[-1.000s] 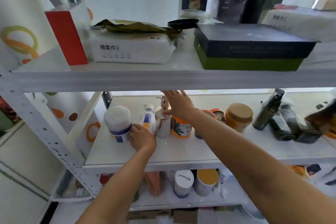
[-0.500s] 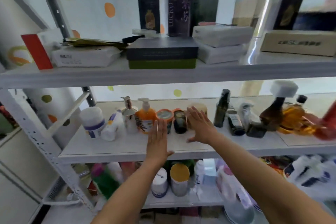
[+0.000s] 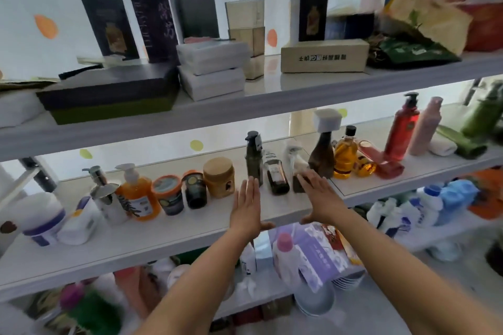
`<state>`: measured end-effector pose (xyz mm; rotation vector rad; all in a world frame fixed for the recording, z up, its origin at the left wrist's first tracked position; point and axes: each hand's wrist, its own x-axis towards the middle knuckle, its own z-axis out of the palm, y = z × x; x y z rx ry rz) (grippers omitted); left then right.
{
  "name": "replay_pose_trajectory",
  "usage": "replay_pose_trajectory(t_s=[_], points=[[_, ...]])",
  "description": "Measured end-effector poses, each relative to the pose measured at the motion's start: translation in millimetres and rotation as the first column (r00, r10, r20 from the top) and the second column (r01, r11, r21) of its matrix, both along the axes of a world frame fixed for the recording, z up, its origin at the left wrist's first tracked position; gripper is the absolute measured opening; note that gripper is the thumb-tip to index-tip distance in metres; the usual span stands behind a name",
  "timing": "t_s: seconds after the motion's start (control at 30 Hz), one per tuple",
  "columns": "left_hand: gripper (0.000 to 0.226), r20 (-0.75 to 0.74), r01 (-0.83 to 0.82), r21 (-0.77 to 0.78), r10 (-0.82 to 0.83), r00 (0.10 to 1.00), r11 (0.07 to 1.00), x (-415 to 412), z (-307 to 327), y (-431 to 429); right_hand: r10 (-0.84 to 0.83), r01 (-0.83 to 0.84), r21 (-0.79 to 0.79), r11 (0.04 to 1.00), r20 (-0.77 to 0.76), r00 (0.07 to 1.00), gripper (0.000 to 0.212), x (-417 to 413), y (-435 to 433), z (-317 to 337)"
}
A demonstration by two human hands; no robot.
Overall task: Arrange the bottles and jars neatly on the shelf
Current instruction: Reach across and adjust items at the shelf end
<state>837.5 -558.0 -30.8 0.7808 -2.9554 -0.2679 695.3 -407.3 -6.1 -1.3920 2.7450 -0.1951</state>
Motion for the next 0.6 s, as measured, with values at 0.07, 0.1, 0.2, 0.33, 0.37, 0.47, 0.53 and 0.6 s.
replay_pose_trajectory(t_s=[0.07,0.1,0.2,0.33,0.37,0.47,0.53,0.6], points=[[0.121,0.005,0.035,0.047,-0.035,0.999,0.998,-16.7,-1.7,22.0,-0.030,0.029,0.015,0.999,0.009,1.000,0.117,-19.6,21.2,-2.4],[0.122,0.009,0.054,0.046,-0.055,0.998,0.997,-25.2,-3.3,31.7,-0.046,0.046,0.013,0.999,0.008,0.999,0.117,-30.0,30.9,-2.2],[0.121,0.008,0.095,-0.006,-0.095,0.995,0.995,-62.7,-4.8,51.7,-0.089,0.089,0.009,0.996,0.013,0.996,0.117,-66.3,57.1,2.1],[0.121,-0.012,0.111,-0.013,-0.111,0.994,0.994,-123.1,1.5,93.0,-0.065,0.065,0.030,0.997,0.010,0.998,0.117,-122.9,96.7,6.0],[0.121,-0.015,0.118,-0.008,-0.119,0.993,0.993,-139.0,2.5,107.1,-0.058,0.058,0.028,0.998,0.015,0.998,0.118,-136.2,110.0,8.3],[0.118,-0.025,0.134,-0.006,-0.134,0.991,0.991,-191.9,6.7,154.9,-0.031,0.030,-0.019,0.999,-0.020,0.999,0.125,-184.1,154.8,14.3],[0.115,-0.051,0.144,0.028,-0.142,0.989,0.989,-230.4,9.3,188.6,-0.029,0.029,0.026,0.999,-0.026,0.999,0.122,-216.5,189.7,17.8],[0.113,-0.062,0.149,0.043,-0.147,0.987,0.988,-268.6,12.7,225.3,-0.055,0.056,0.070,0.996,-0.023,0.998,0.117,-249.8,225.5,20.1]])
